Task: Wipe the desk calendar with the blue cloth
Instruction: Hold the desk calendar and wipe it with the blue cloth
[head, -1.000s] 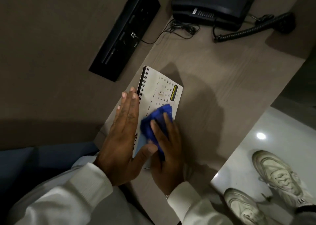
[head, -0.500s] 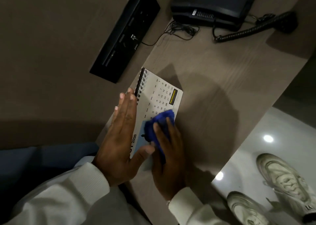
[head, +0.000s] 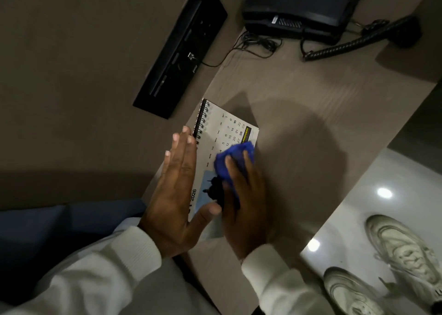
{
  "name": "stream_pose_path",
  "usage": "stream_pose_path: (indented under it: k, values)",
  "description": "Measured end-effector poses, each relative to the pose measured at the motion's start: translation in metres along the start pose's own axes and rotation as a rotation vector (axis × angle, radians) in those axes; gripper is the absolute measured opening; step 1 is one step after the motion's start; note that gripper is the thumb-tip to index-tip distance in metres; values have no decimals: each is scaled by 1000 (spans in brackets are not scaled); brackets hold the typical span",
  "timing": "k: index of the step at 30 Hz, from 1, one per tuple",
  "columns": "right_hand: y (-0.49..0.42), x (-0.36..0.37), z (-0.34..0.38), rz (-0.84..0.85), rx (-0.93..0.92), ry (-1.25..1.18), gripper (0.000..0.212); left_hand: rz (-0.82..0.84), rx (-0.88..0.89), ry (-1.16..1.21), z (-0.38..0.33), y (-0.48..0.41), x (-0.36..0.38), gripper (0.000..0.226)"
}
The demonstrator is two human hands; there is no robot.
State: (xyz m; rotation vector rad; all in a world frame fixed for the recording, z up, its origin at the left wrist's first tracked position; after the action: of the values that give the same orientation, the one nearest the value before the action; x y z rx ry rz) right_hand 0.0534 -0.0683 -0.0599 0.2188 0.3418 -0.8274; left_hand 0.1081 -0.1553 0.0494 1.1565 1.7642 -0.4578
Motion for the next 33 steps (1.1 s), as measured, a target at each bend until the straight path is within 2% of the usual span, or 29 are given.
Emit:
stream_pose_path:
  k: [3, 7, 11, 14, 18, 21, 25, 27, 31, 33]
  values:
    - [23, -1, 4, 15, -69, -55, 47, -6, 12, -13, 1, 0, 0, 96]
    - [-13, -4, 21, -50, -155, -9, 48, -6, 38, -25, 0, 0, 0, 96]
    - [-56, -5, 26, -121, 42, -6, 43, -14, 32, -11, 0, 0, 0, 99]
    - [-53, -3, 17, -118, 166, 14, 41, -22, 26, -8, 1, -1, 1, 98]
    - [-8, -1, 10, -80, 100, 26, 40, -23, 32, -10, 2, 0, 1, 94]
    - [23, 1, 11, -42, 9, -24, 48, -22, 15, -5, 2, 0, 1, 95]
    - [2, 1, 22, -59, -119, -50, 42, -17, 7, -3, -2, -1, 0, 99]
    - [-25, -1, 27, -88, -105, -38, 42, -3, 11, -20, -4, -1, 0, 100]
    - [-63, -6, 30, -166, 33, -81, 40, -4, 20, -20, -4, -1, -1, 101]
    - [-66, -8, 27, -156, 51, -64, 40, -13, 18, -9, -3, -1, -1, 100]
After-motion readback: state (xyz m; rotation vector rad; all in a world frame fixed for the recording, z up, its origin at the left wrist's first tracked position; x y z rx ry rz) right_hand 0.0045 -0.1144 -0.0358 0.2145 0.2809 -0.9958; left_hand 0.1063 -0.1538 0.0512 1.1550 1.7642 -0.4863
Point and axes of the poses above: each hand's wrist, its own y-axis away from the middle knuckle, its own x-axis out of the palm, z = x × y, the point moved 2 cm from there along -y, towards the middle knuckle, and after that the axes turned 13 degrees about y, right-handed, at the moved point
